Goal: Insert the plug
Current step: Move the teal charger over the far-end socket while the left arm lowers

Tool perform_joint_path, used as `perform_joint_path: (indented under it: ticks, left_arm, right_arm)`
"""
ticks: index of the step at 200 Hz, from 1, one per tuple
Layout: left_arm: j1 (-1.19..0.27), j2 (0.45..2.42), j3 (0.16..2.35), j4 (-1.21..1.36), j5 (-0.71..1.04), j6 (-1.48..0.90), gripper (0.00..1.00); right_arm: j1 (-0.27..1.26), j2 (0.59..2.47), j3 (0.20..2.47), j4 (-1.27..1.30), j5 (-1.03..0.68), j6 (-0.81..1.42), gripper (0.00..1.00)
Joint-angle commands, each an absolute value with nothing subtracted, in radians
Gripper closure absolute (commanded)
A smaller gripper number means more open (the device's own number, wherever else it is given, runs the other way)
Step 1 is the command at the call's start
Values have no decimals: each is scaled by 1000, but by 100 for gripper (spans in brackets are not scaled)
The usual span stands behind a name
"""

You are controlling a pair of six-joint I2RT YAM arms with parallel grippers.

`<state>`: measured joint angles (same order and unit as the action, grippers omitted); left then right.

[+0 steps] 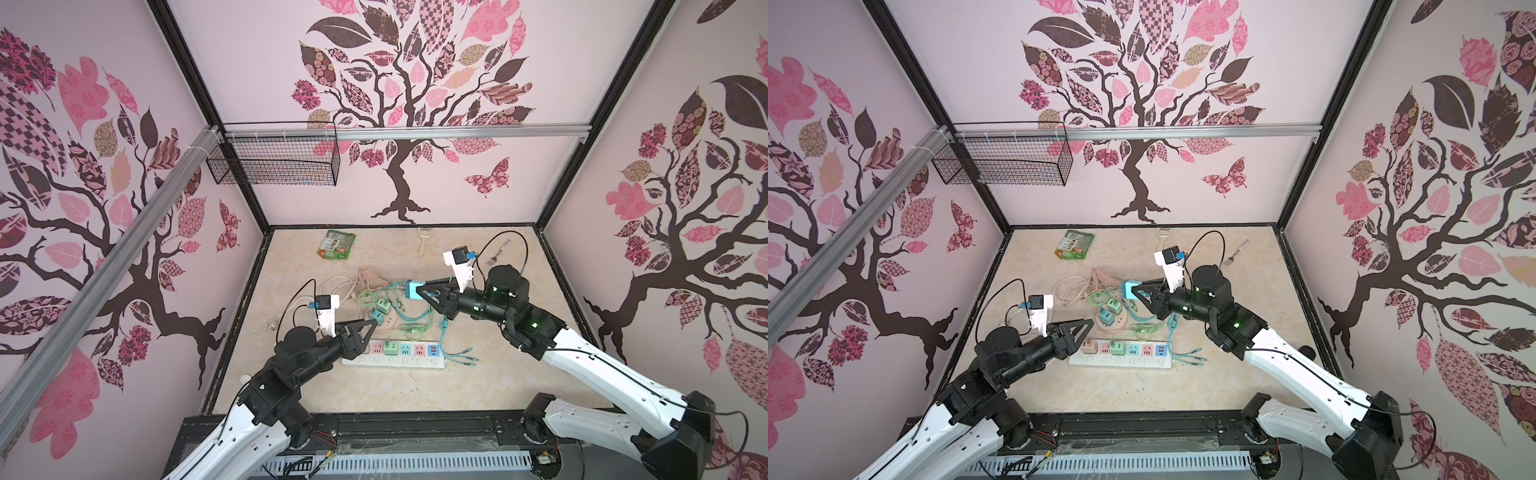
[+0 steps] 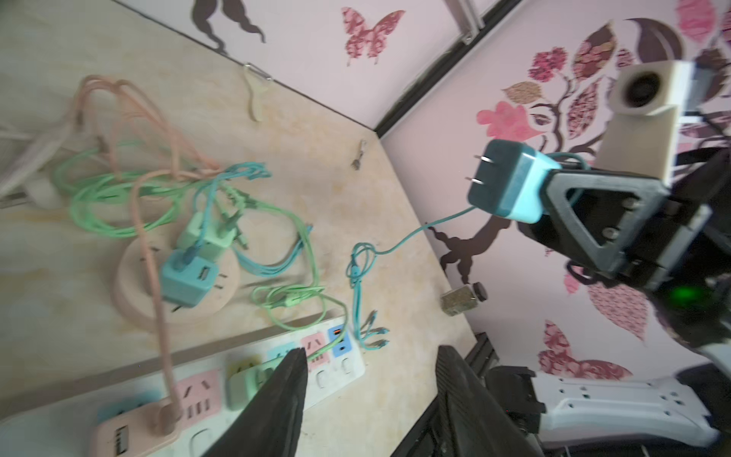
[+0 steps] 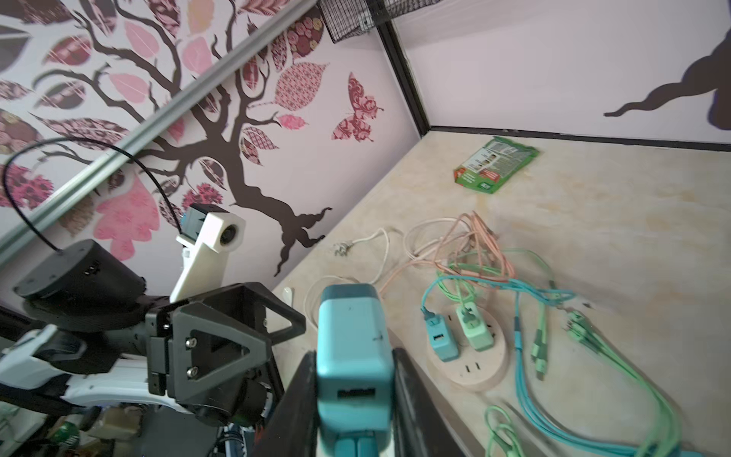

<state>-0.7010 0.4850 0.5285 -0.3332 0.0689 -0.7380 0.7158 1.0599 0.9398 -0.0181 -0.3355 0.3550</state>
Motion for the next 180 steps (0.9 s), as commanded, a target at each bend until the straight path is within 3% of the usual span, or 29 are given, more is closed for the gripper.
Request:
perform_joint_path:
  ticks: [1, 41, 90, 180]
  left_arm:
    - [-695, 502, 591, -563, -91, -718, 44]
    - [-667, 541, 557, -640, -179, -752, 44]
    - [-540, 487, 466, -639, -138, -788, 45]
    - [-534, 583, 377, -551, -126, -805, 45]
  right_arm:
    - [716, 1074, 1010, -218, -247, 225, 80]
    - [716, 1117, 1044, -361, -184, 139, 80]
    - [716, 1180, 1033, -433, -169, 67, 80]
    - [760, 1259, 967, -505, -159, -7, 81]
